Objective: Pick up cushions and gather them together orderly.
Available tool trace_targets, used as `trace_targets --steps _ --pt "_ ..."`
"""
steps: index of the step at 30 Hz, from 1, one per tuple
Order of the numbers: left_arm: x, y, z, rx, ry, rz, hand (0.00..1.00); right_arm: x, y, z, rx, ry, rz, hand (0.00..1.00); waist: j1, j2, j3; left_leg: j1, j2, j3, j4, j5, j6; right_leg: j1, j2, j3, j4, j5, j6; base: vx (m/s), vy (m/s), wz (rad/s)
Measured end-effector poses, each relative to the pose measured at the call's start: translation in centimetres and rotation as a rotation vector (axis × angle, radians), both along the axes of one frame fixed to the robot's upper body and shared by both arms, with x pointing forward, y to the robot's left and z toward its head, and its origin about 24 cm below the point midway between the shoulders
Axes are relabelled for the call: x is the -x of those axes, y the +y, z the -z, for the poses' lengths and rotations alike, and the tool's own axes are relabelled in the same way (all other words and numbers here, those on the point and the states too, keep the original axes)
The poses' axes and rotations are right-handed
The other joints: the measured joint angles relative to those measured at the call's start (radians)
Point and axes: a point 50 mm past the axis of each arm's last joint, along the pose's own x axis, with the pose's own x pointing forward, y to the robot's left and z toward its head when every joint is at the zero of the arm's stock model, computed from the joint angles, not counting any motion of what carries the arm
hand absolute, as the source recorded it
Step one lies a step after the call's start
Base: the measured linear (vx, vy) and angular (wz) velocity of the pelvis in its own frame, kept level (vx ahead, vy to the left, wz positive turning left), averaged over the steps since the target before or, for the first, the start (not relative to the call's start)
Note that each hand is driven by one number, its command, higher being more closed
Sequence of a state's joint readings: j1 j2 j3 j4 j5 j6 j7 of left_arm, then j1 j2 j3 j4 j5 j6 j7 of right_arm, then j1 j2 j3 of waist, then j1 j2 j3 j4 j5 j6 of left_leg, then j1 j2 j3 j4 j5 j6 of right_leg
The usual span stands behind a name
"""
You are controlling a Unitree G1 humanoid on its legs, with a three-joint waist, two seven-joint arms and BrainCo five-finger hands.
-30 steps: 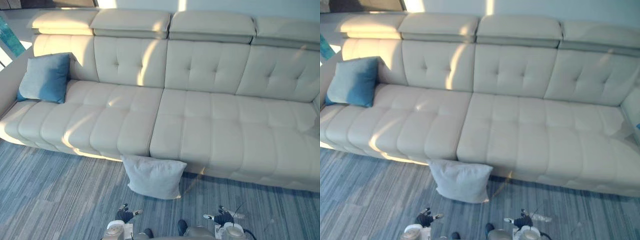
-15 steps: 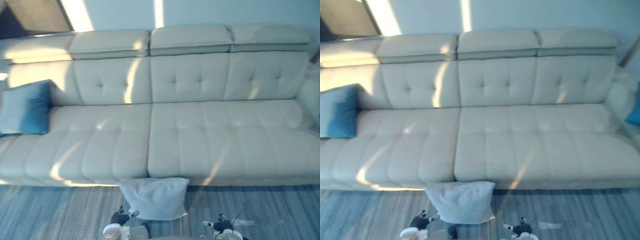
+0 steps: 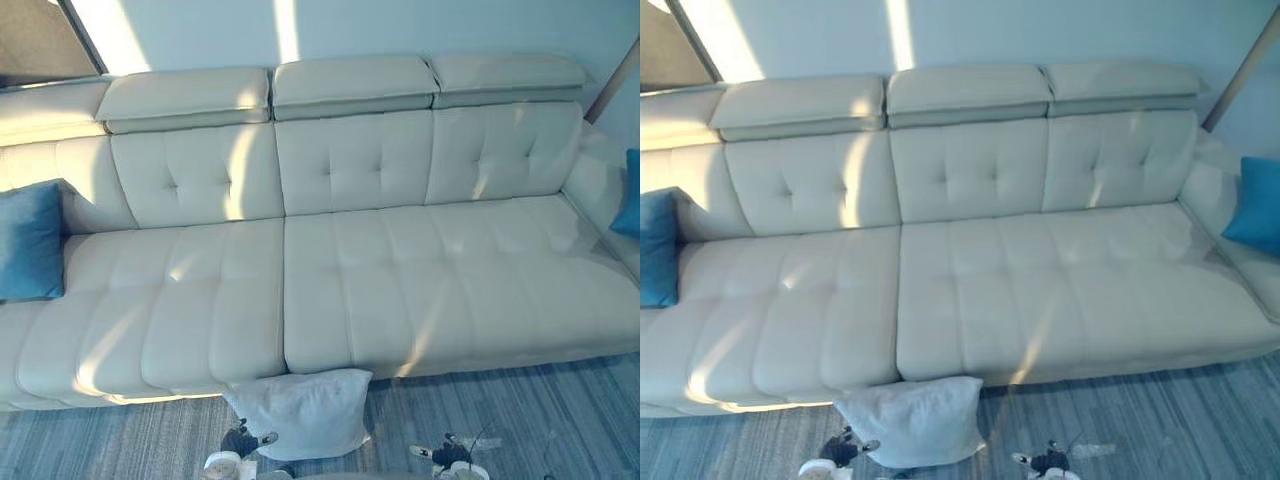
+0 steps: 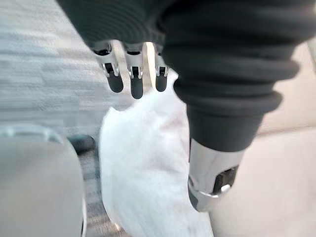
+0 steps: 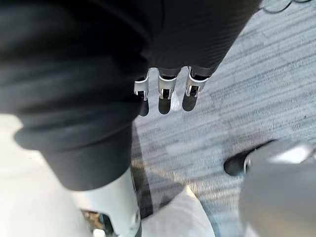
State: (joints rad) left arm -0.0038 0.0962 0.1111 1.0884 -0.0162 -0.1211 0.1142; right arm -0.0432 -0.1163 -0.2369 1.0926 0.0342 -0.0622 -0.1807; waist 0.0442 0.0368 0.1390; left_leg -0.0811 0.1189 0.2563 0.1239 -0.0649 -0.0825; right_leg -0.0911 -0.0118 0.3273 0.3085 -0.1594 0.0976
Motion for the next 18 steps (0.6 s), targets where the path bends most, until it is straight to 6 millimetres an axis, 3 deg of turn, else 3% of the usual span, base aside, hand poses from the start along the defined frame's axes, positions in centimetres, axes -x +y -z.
trace_targets --steps 1,3,5,7,11,13,16,18 --pt "-0.6 0.2 -0.3 -0.003 -0.024 -0.023 0.00 -0.6 -0.1 -0.3 0.004 -0.028 0.011 0.00 0.002 -0.005 0.018 -0.027 0.004 -0.001 0.024 0.000 0.000 -0.024 0.004 -0.007 0.024 0.000 0.000 -0.16 -0.095 0.03" --pt "-3.8 0.7 -2.0 -0.012 -0.155 -0.085 0.00 -2.9 0.1 -1.7 0.010 -0.146 0.050 0.00 0.013 -0.025 0.068 -0.180 0.037 -0.010 0.185 -0.024 0.029 -0.157 0.024 -0.053 0.161 -0.003 0.004 -0.23 -0.082 0.23" --pt "-5.7 0.8 -3.2 -0.004 -0.234 -0.128 0.00 -4.6 0.5 -2.6 0.011 -0.217 0.056 0.00 0.015 -0.045 0.081 -0.299 0.063 -0.018 0.303 -0.045 0.037 -0.262 0.034 -0.080 0.264 -0.017 0.017 -0.23 -0.060 0.23" --pt "-8.2 0.6 -4.7 0.034 -0.342 -0.201 0.00 -6.7 0.6 -4.2 0.012 -0.328 0.085 0.00 0.019 -0.058 0.089 -0.458 0.087 -0.028 0.454 -0.124 0.034 -0.411 0.042 -0.112 0.406 -0.082 0.012 -0.22 -0.049 0.16" --pt "-11.8 0.7 -7.6 0.060 -0.490 -0.255 0.00 -9.9 0.9 -6.7 -0.006 -0.461 0.108 0.00 0.025 -0.065 0.123 -0.674 0.092 -0.057 0.654 -0.189 0.046 -0.555 0.021 -0.162 0.504 -0.238 -0.024 -0.28 -0.031 0.10" --pt "-14.1 0.8 -9.7 0.076 -0.585 -0.272 0.00 -12.1 1.1 -8.5 -0.019 -0.544 0.110 0.00 0.027 -0.056 0.136 -0.817 0.100 -0.093 0.733 -0.193 0.044 -0.688 0.022 -0.191 0.597 -0.263 -0.032 -0.32 -0.024 0.19" --pt "-15.9 1.2 -11.8 0.074 -0.666 -0.262 0.00 -13.8 1.4 -9.9 -0.028 -0.600 0.106 0.00 0.028 -0.059 0.155 -0.917 0.103 -0.115 0.769 -0.175 0.047 -0.781 0.018 -0.215 0.659 -0.270 -0.042 -0.16 -0.044 0.31" --pt "-17.6 2.0 -14.1 0.049 -0.748 -0.246 0.00 -15.9 1.5 -12.3 -0.036 -0.706 0.108 0.00 0.029 -0.065 0.175 -1.025 0.109 -0.113 0.788 -0.148 0.054 -0.895 0.008 -0.232 0.713 -0.270 -0.041 -0.14 -0.063 0.30"
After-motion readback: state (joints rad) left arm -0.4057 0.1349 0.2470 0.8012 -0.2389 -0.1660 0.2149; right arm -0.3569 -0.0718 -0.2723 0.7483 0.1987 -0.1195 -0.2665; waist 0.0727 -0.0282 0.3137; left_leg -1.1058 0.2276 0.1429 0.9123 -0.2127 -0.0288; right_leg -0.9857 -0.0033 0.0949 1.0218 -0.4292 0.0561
